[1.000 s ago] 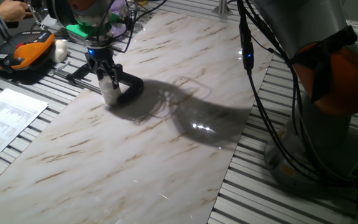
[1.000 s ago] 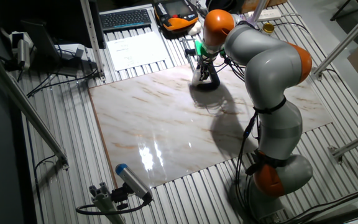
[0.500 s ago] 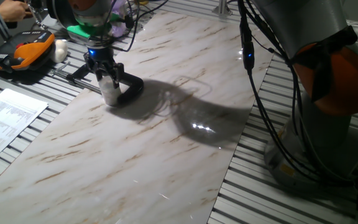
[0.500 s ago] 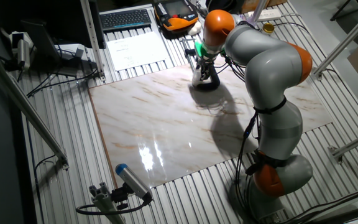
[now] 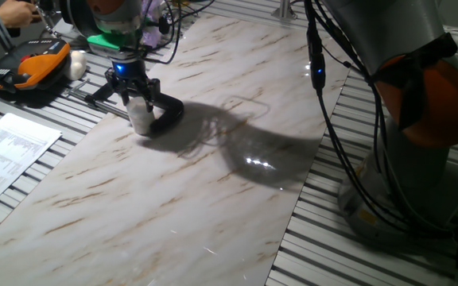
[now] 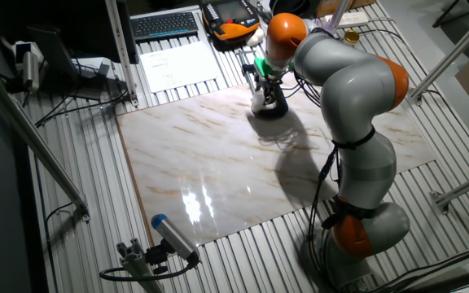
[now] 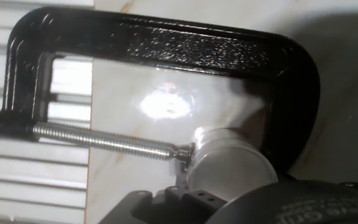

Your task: Unscrew the lid from the jar

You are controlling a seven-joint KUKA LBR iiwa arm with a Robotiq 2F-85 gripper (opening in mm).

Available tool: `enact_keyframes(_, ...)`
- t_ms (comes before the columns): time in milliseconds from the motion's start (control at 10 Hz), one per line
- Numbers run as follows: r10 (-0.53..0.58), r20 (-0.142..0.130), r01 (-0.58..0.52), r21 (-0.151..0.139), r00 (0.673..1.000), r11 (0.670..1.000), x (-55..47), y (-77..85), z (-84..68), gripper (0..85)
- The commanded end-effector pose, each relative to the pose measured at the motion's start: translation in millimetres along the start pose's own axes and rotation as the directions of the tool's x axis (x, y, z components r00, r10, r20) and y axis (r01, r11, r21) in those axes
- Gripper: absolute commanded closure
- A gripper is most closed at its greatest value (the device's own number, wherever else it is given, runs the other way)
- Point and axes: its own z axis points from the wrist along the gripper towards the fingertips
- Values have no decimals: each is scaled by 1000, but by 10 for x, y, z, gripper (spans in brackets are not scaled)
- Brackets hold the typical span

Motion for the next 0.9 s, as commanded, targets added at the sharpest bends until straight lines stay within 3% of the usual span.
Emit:
enact_keyframes(0, -34, 2, 34, 1, 999, 999, 0, 0, -4, 510)
enact_keyframes(400, -172, 2, 172, 2, 985, 985, 1, 0, -12, 510)
enact_keyframes(800, -324, 11, 324, 9, 946, 946, 2, 1, -14, 510)
